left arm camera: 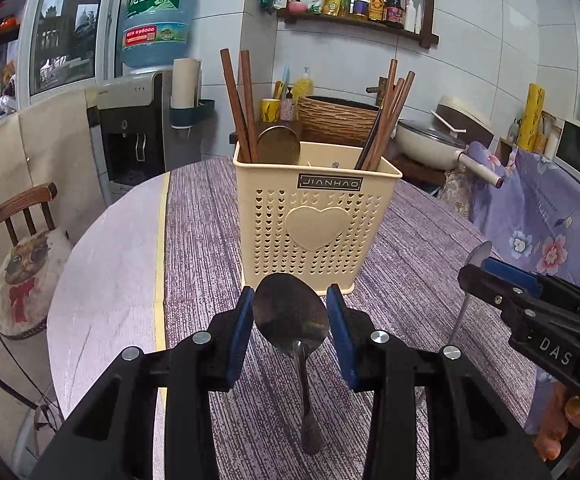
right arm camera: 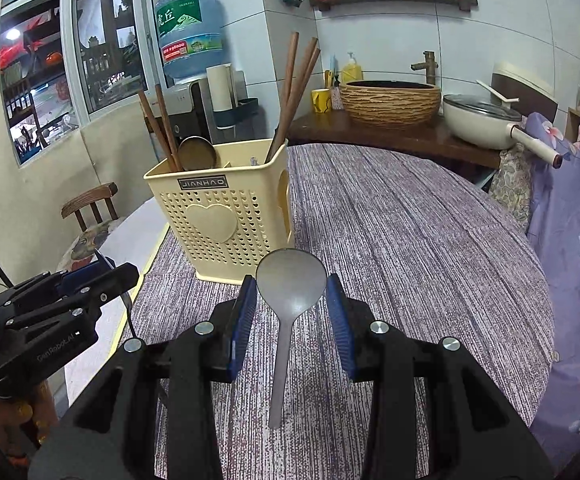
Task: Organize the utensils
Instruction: 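Lift both spoons and carry them toward the cream basket with both tools, then lower both spoons into the basket and open both tools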
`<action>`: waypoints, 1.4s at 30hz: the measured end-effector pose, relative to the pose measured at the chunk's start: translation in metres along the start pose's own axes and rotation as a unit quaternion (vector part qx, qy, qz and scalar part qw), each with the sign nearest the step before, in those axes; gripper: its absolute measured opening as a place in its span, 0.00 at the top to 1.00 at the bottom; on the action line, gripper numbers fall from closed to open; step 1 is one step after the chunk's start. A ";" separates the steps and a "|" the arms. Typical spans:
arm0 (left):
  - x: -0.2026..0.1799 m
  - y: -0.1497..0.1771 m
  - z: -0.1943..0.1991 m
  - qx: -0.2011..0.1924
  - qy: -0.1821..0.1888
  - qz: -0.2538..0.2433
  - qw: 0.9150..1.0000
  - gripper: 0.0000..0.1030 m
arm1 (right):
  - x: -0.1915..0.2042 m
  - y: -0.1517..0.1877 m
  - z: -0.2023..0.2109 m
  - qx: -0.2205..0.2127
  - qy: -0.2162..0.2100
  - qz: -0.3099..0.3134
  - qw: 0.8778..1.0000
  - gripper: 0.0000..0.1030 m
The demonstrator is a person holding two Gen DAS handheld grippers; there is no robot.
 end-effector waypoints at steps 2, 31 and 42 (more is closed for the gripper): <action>0.002 0.000 0.000 -0.002 -0.001 -0.001 1.000 0.64 | 0.004 0.002 0.001 -0.002 0.003 0.005 1.000 0.64; 0.016 -0.160 0.084 -0.179 0.003 0.014 0.984 0.64 | 0.038 -0.146 0.082 -0.172 -0.029 0.011 0.985 0.64; 0.006 -0.170 0.033 -0.194 -0.012 0.009 0.981 0.64 | 0.042 -0.165 0.033 -0.187 0.018 0.006 0.982 0.64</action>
Point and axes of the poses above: each gripper's, at about its wrist camera, not at the fingertips, and z roughly against the way its jaws point, x to its left, y to its underside, the point moved 8 cm from there along -z, roughly the way its jaws point, and after that the axes turned 11 degrees about x, right-handed, at the moved point
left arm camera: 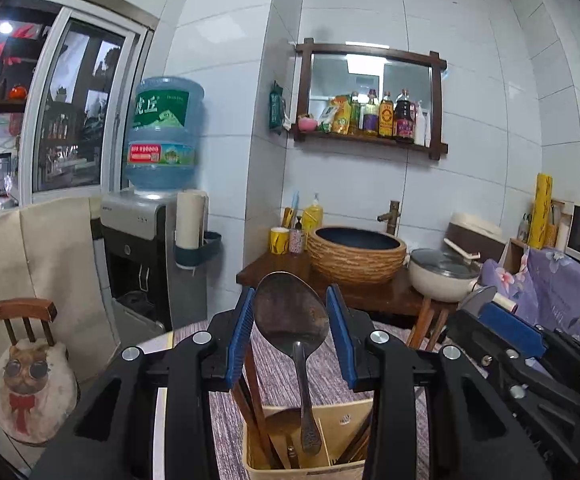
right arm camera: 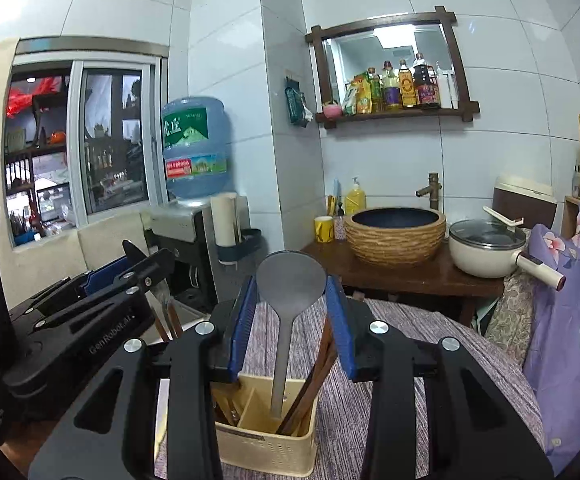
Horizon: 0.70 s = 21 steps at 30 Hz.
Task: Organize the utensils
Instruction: 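Lower both spoons into the basket and open both tools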
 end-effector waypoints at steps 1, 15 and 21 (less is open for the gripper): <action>0.002 0.004 -0.004 0.004 0.000 0.003 1.000 0.64 | -0.001 0.006 -0.005 0.004 0.001 -0.001 1.000 0.64; 0.013 0.057 -0.030 0.053 -0.002 -0.008 0.999 0.64 | -0.007 0.068 -0.042 0.058 0.005 0.007 0.998 0.64; 0.014 0.071 -0.037 0.072 -0.003 -0.019 0.997 0.64 | -0.008 0.083 -0.049 0.073 0.000 0.012 0.997 0.64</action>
Point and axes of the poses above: each gripper's, at about its wrist camera, not at the fingertips, and z roughly against the way its jaws point, x to its left, y to its underside, the point moved 8 cm from there along -z, roughly the way its jaws point, and after that the axes turned 11 degrees about x, right-handed, at the moved point
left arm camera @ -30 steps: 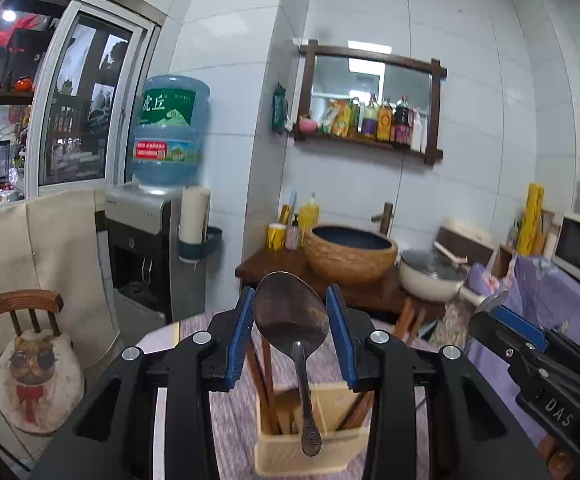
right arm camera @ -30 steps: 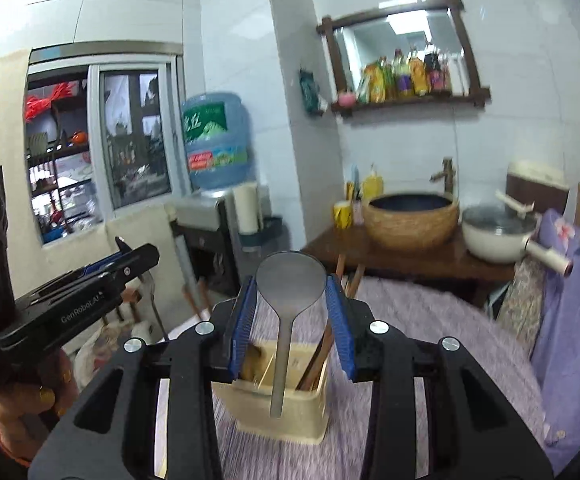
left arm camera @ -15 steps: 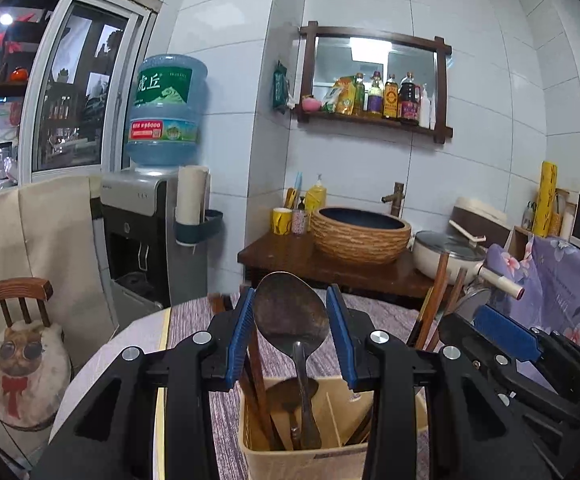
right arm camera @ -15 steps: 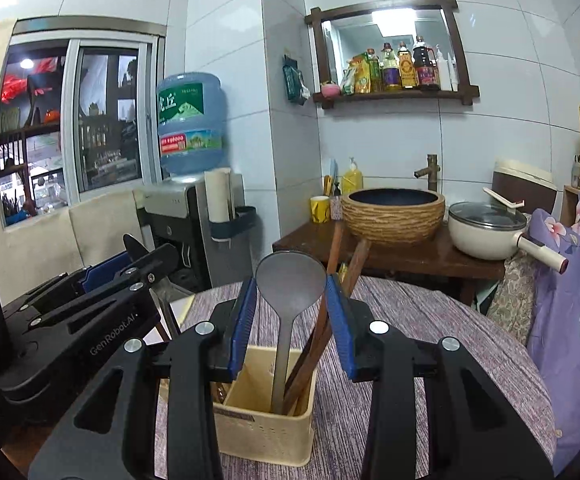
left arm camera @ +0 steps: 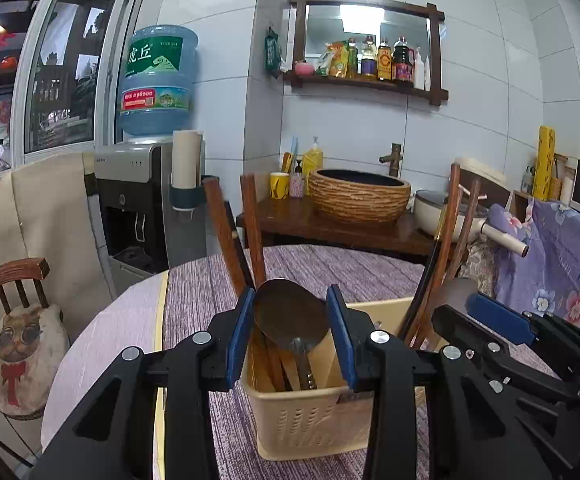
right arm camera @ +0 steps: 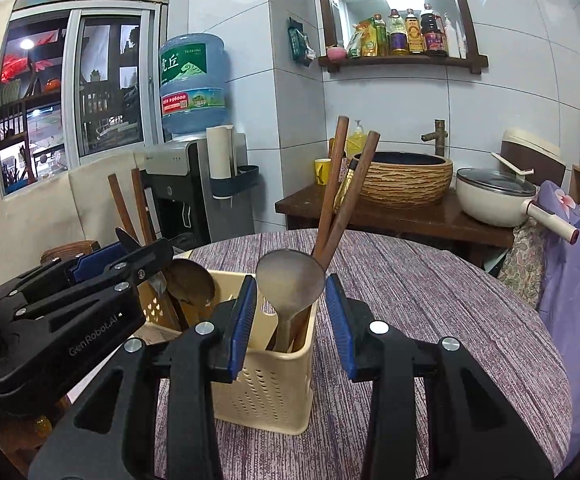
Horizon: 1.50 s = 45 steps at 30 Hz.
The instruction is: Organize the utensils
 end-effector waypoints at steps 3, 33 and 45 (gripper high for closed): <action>0.004 0.006 -0.004 0.011 0.000 0.007 1.000 0.64 | -0.002 0.005 -0.005 0.005 0.000 -0.004 1.000 0.64; 0.055 0.115 0.135 -0.041 -0.016 0.041 0.998 0.05 | -0.011 0.127 0.110 -0.011 -0.005 -0.028 1.000 0.06; 0.043 0.175 0.185 -0.037 0.008 0.012 0.999 0.05 | 0.032 0.185 0.174 -0.030 -0.048 0.004 0.998 0.06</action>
Point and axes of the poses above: each gripper's, at about its wrist camera, not at the fingertips, and z roughly against the way its jaws point, x to its left, y to its underside, the point moved 8 cm from there along -z, roughly the way its jaws point, and after that the axes turned 11 degrees about x, right-handed, at the moved point
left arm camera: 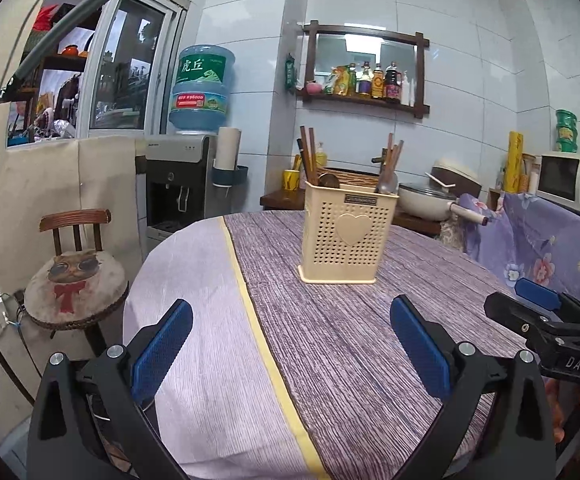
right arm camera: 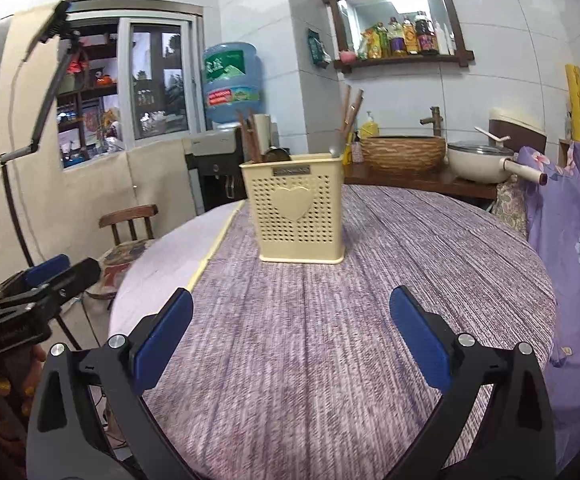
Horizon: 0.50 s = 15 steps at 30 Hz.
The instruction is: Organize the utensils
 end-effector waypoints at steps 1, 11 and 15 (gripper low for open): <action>-0.001 0.000 0.002 -0.002 0.000 -0.002 1.000 0.05 | 0.001 0.000 0.004 -0.004 -0.003 0.002 1.000 0.06; -0.007 0.000 0.023 -0.030 0.000 -0.008 1.000 0.05 | -0.011 0.000 0.032 -0.040 0.006 -0.010 0.999 0.05; -0.007 0.002 0.021 -0.026 0.004 -0.004 1.000 0.05 | -0.011 0.000 0.034 -0.042 0.017 0.002 0.999 0.05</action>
Point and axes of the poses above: each gripper's, at about its wrist camera, not at the fingertips, and z roughly against the way its jaws point, x to its left, y to its underside, the point moved 8 cm from there along -z, roughly the way its jaws point, and after that the axes turned 11 degrees about x, right-handed, at the moved point
